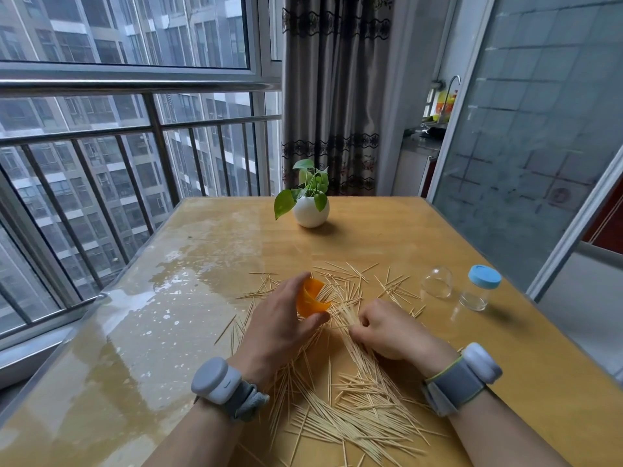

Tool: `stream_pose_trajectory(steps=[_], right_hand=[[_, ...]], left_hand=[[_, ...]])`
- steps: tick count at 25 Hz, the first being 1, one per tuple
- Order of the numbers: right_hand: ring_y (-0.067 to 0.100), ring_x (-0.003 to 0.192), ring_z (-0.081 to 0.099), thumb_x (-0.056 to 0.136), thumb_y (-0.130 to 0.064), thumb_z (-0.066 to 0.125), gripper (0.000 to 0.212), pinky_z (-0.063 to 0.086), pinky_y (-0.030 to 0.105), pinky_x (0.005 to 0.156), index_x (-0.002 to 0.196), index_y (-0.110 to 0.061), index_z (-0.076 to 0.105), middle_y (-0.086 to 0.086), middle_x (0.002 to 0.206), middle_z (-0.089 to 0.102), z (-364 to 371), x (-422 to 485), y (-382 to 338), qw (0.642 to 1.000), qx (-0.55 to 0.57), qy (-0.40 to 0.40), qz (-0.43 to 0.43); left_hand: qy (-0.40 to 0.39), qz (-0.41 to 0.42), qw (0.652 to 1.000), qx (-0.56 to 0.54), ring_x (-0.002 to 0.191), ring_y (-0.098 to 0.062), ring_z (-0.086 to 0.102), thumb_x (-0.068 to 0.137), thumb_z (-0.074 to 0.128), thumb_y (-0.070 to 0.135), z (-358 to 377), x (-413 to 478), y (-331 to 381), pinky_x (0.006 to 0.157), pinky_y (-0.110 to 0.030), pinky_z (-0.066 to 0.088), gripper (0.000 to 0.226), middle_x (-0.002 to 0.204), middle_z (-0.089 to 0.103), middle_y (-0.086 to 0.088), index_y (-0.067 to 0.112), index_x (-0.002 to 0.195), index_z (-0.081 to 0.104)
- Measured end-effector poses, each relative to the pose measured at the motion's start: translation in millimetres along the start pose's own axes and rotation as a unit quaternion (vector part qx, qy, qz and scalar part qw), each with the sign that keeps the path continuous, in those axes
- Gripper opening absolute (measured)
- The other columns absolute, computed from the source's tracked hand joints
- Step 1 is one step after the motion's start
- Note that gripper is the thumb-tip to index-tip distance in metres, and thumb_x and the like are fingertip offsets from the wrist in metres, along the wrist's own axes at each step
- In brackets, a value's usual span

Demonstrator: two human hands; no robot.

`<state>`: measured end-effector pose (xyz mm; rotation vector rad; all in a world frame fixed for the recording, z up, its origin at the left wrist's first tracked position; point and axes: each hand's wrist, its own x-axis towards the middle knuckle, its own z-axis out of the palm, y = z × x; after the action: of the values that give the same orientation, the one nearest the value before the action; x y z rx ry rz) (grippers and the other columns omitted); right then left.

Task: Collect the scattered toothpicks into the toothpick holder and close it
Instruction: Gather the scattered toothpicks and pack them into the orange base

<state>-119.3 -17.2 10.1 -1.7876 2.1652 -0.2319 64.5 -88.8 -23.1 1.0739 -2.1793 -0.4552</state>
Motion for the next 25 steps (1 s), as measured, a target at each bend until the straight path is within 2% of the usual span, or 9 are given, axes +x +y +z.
stream_pose_trajectory(steps=[3,5,8,11,14,16,19,22,25], right_hand=[[0.015,0.057,0.052,0.091,-0.034,0.06,0.033,0.037,0.029,0.054,0.072,-0.008,0.064,0.003,0.064,0.062,-9,4,17,0.993,0.109,0.041,0.006],[0.012,0.052,0.048,0.093,-0.034,0.061,0.034,0.036,0.029,0.054,0.071,-0.007,0.064,-0.004,0.056,0.056,-15,5,24,0.977,0.185,0.102,0.001],[0.015,0.05,0.04,0.094,-0.034,0.062,0.039,0.035,0.033,0.054,0.067,-0.006,0.055,-0.003,0.053,0.047,-14,10,29,0.928,0.313,0.203,-0.022],[0.017,0.052,0.035,0.091,-0.044,0.06,0.045,0.03,0.038,0.05,0.068,-0.008,0.048,-0.001,0.054,0.04,-7,11,20,0.866,0.421,0.261,-0.066],[0.018,0.052,0.036,0.097,-0.034,0.058,0.035,0.031,0.036,0.047,0.071,-0.012,0.05,-0.001,0.056,0.042,1,8,3,0.825,0.466,0.3,-0.109],[0.014,0.052,0.039,0.097,-0.032,0.056,0.028,0.034,0.033,0.047,0.074,-0.016,0.054,-0.006,0.056,0.046,8,5,-9,0.818,0.469,0.31,-0.122],[0.009,0.057,0.051,0.095,-0.039,0.057,0.024,0.044,0.033,0.053,0.08,-0.02,0.06,-0.009,0.063,0.057,19,7,-14,0.84,0.438,0.293,-0.13],[0.013,0.078,0.063,0.093,-0.049,0.057,0.027,0.053,0.026,0.065,0.092,-0.023,0.065,0.0,0.086,0.064,27,11,-11,0.865,0.414,0.244,-0.144],[0.006,0.097,0.062,0.097,-0.043,0.049,0.029,0.051,0.018,0.08,0.107,-0.02,0.065,0.0,0.105,0.062,28,13,-9,0.865,0.414,0.244,-0.146]], left_hand=[[-0.01,0.001,1.0,-0.005,0.118,-0.016,0.055,0.079,0.076,0.046,0,0,2,0.096,-0.023,0.039,0.079,0.136,0.057,0.001,0.025,0.147,0.04],[-0.015,0.005,1.0,-0.012,0.12,-0.015,0.054,0.079,0.076,0.046,1,-1,3,0.096,-0.02,0.036,0.08,0.137,0.056,0.003,0.026,0.147,0.04],[-0.032,0.022,0.999,-0.015,0.12,-0.013,0.054,0.078,0.076,0.049,3,-3,6,0.099,-0.021,0.038,0.079,0.137,0.057,0.005,0.028,0.146,0.041],[-0.047,0.034,0.998,-0.018,0.12,-0.011,0.054,0.078,0.076,0.051,6,-5,8,0.101,-0.024,0.041,0.079,0.136,0.057,0.006,0.029,0.145,0.041],[-0.055,0.048,0.997,-0.023,0.119,-0.01,0.055,0.076,0.075,0.054,11,-5,10,0.102,-0.027,0.043,0.078,0.135,0.057,0.008,0.03,0.143,0.042],[-0.056,0.056,0.996,-0.029,0.115,-0.009,0.056,0.076,0.075,0.056,13,-6,12,0.099,-0.029,0.046,0.077,0.132,0.058,0.009,0.031,0.141,0.043],[-0.041,0.057,0.997,-0.04,0.107,-0.008,0.057,0.075,0.075,0.057,13,-5,13,0.094,-0.028,0.048,0.075,0.126,0.061,0.009,0.029,0.139,0.046],[-0.014,0.054,0.997,-0.055,0.102,-0.007,0.059,0.073,0.074,0.059,12,-3,11,0.091,-0.028,0.051,0.074,0.12,0.063,0.009,0.026,0.135,0.051],[-0.003,0.06,0.997,-0.056,0.103,-0.007,0.059,0.074,0.076,0.054,11,-3,12,0.092,-0.025,0.05,0.074,0.121,0.063,0.008,0.023,0.136,0.05]])
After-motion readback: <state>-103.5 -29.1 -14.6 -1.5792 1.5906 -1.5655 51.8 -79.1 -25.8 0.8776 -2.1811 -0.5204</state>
